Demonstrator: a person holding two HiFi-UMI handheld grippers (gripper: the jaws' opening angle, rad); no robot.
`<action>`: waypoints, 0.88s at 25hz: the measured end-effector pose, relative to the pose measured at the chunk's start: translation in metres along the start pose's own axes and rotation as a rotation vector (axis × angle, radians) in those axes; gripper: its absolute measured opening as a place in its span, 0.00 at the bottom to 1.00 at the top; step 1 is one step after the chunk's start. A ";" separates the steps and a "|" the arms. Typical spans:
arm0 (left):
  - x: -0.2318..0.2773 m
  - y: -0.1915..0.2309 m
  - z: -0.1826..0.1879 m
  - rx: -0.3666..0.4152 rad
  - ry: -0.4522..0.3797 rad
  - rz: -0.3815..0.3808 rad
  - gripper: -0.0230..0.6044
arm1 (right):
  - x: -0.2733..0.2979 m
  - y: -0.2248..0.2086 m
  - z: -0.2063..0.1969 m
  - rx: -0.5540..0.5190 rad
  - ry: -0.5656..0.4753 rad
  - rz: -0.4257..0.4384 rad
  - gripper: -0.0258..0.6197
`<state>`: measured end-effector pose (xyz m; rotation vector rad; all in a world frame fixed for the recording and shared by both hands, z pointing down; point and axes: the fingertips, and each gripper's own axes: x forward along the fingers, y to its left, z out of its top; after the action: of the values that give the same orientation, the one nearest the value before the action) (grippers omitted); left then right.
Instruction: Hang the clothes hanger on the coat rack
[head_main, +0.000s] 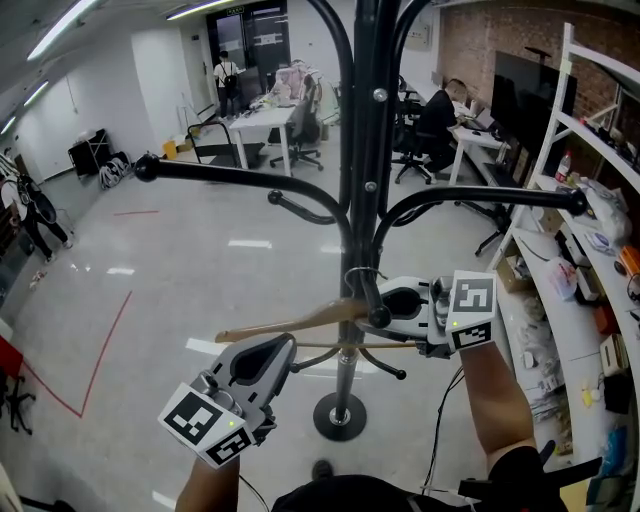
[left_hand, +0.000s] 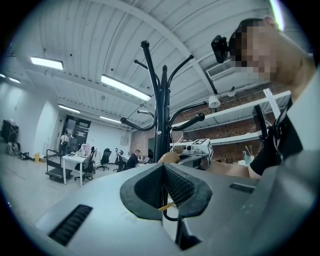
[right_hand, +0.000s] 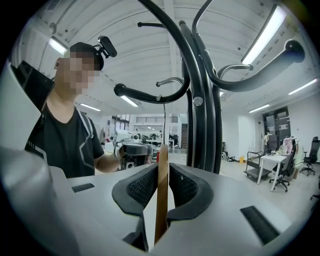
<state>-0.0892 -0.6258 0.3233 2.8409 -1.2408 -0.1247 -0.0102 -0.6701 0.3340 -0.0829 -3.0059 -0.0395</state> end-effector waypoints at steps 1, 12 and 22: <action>-0.001 0.001 0.000 -0.001 0.001 0.004 0.04 | -0.001 0.000 0.001 -0.004 -0.004 -0.003 0.13; -0.001 0.002 -0.007 -0.010 0.013 0.004 0.04 | -0.017 0.001 0.008 -0.058 -0.011 -0.057 0.13; -0.001 -0.007 -0.009 -0.013 0.015 -0.009 0.03 | -0.037 -0.001 0.021 -0.089 -0.039 -0.142 0.13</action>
<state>-0.0841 -0.6208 0.3322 2.8315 -1.2198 -0.1109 0.0238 -0.6726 0.3086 0.1220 -3.0429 -0.1887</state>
